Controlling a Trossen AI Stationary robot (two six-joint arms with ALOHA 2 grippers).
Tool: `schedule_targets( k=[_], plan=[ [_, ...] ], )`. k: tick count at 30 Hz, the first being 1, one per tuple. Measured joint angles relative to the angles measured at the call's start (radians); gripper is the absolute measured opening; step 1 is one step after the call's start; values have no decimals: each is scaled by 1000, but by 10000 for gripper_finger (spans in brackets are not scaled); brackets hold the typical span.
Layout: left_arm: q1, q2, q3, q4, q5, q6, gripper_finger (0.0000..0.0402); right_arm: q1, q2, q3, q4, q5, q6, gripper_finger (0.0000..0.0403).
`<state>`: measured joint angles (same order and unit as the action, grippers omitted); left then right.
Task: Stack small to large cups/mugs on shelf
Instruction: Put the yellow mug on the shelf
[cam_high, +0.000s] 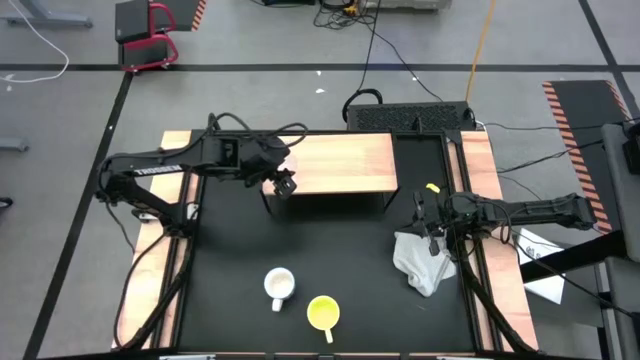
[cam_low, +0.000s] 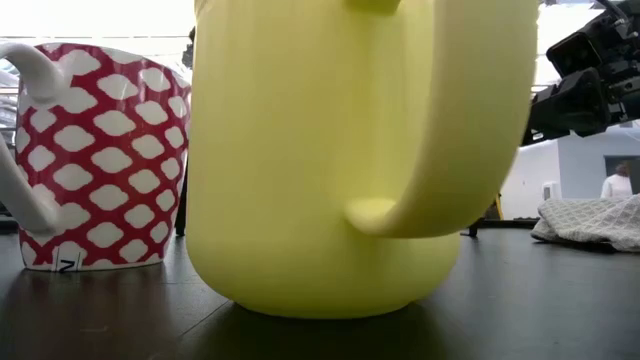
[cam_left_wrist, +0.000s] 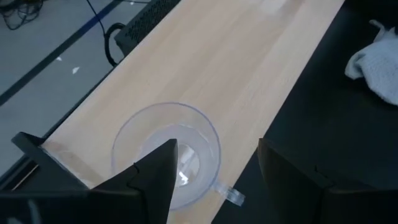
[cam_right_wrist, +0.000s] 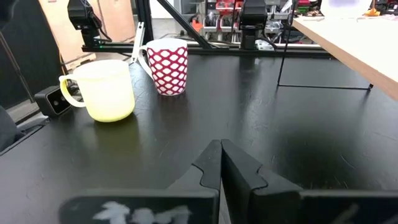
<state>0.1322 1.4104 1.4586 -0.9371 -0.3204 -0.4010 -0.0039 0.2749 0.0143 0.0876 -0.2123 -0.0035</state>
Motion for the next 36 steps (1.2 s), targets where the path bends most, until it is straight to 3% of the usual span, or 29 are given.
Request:
schedule_targets(
  k=[7, 10, 13, 17, 19, 24, 30, 36],
  plan=[
    [1, 0, 0, -5, -22, 0, 224, 0, 1, 0, 4, 0, 2, 0],
    [-3, 0, 0, -25, -22, 10, 206, 0, 1, 0, 4, 0, 2, 0],
    [-16, 0, 0, -55, -51, 18, 148, 0, 1, 0, 3, 0, 2, 0],
    [-39, -19, -1, -56, -77, 57, 37, 0, 1, 0, 3, 0, 1, 0],
    [-47, -40, -1, -50, -97, 76, 12, 0, 1, 0, 3, 0, 0, 0],
    [-76, -107, -1, -49, -274, 56, 4, 0, 2, 0, 2, 0, 0, 0],
    [-124, -212, -29, 0, -320, 34, 2, 0, 2, 0, 5, 0, 0, 0],
    [-185, -375, -212, 159, -336, 51, 2, 0, 3, 0, 5, 0, 0, 0]
  ],
)
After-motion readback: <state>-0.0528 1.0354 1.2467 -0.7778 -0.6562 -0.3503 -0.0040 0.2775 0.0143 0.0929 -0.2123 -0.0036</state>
